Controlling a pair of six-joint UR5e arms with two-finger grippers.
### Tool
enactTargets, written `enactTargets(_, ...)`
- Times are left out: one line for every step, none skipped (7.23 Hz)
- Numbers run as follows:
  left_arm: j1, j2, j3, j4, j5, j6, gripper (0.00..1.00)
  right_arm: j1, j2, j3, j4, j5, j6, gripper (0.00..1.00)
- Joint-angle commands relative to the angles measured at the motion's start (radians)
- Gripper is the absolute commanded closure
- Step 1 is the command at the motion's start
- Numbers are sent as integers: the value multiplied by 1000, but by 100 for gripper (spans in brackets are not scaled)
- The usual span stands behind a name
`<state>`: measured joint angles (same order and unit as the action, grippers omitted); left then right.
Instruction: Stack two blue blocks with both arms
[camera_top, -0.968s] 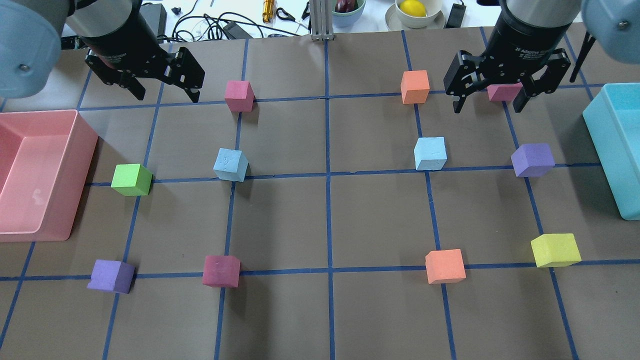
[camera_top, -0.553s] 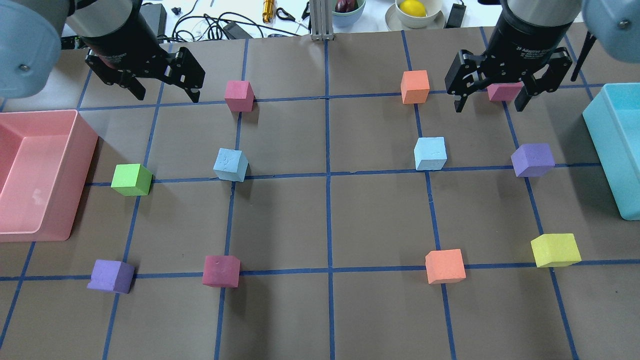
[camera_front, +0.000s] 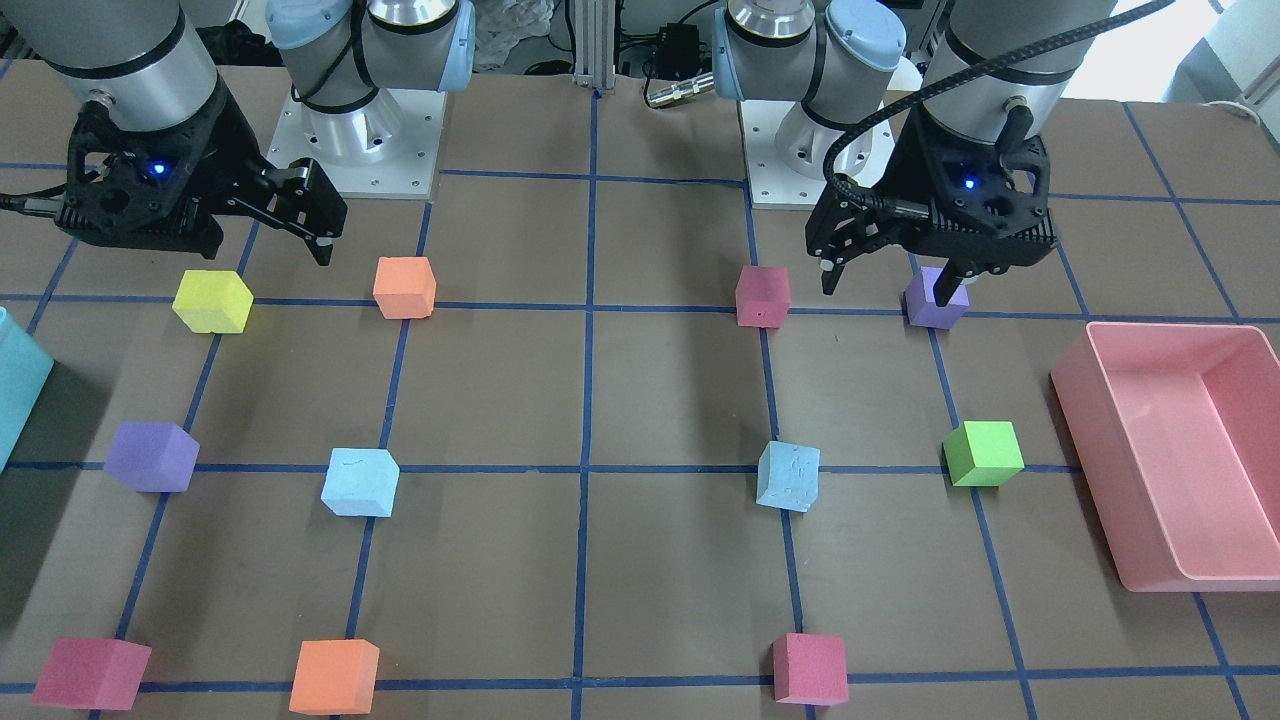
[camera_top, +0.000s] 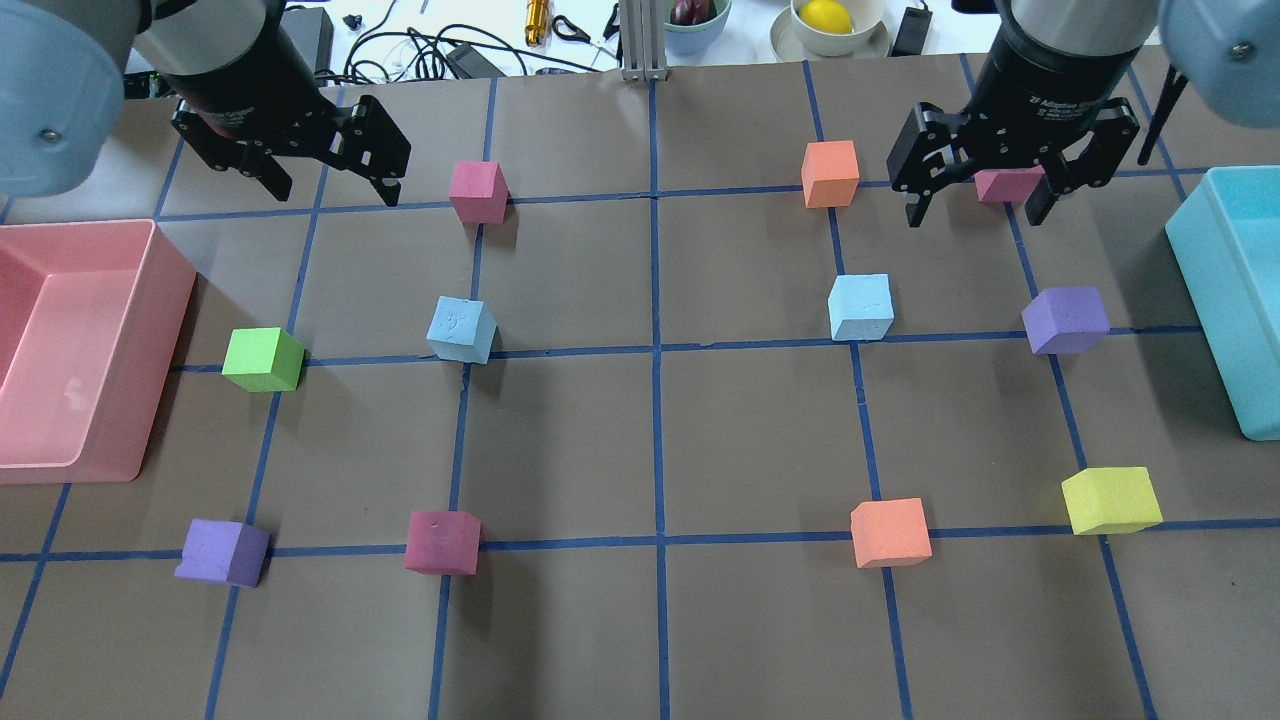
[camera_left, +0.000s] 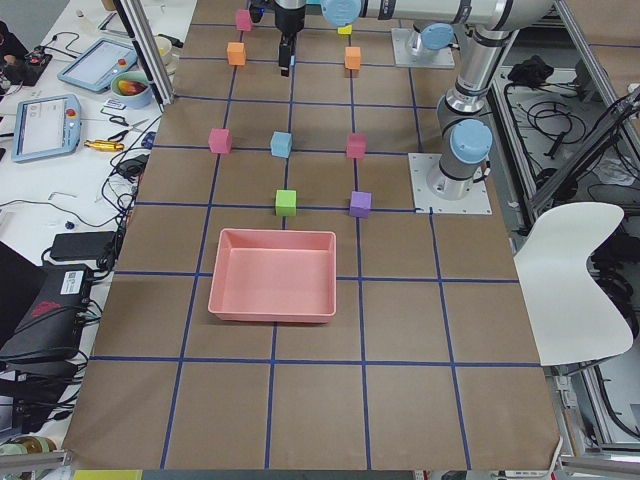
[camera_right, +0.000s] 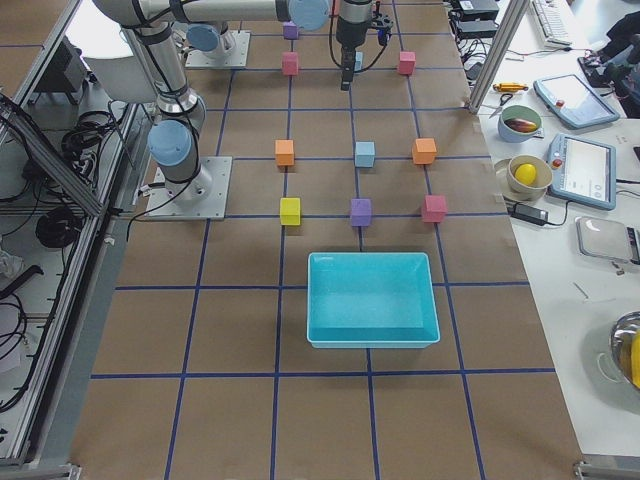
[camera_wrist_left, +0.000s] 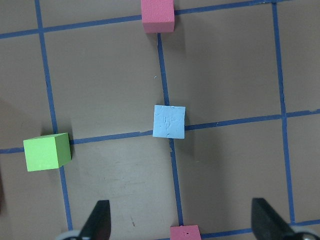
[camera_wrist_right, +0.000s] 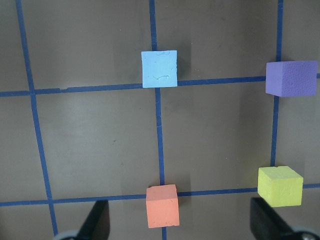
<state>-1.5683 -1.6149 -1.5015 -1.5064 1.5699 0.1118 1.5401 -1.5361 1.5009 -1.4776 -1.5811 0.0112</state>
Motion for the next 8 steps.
enactTargets(1, -2, 0, 0, 2, 2, 0, 0, -1, 2, 0, -7, -2, 0)
enactTargets(1, -2, 0, 0, 2, 0, 0, 0, 1, 8, -1, -5, -5, 0)
enactTargets(1, -3, 0, 0, 2, -1, 0, 0, 2, 10, -3, -7, 1, 0)
enactTargets(1, -7, -2, 0, 2, -1, 0, 0, 5, 12, -6, -7, 9, 0)
enactTargets(1, -10, -2, -2, 15, 2, 0, 1, 13, 13, -15, 6, 9, 0)
enactTargets(1, -16, -2, -2, 13, 3, 0, 2, 34, 15, -13, 6, 10, 0)
enactTargets(1, -28, -2, -2, 12, 3, 0, 2, 56, 16, -15, 9, 9, 0)
enactTargets(-1, -36, 0, 0, 4, 3, 0, 2, 106, 16, -41, 10, 6, 0)
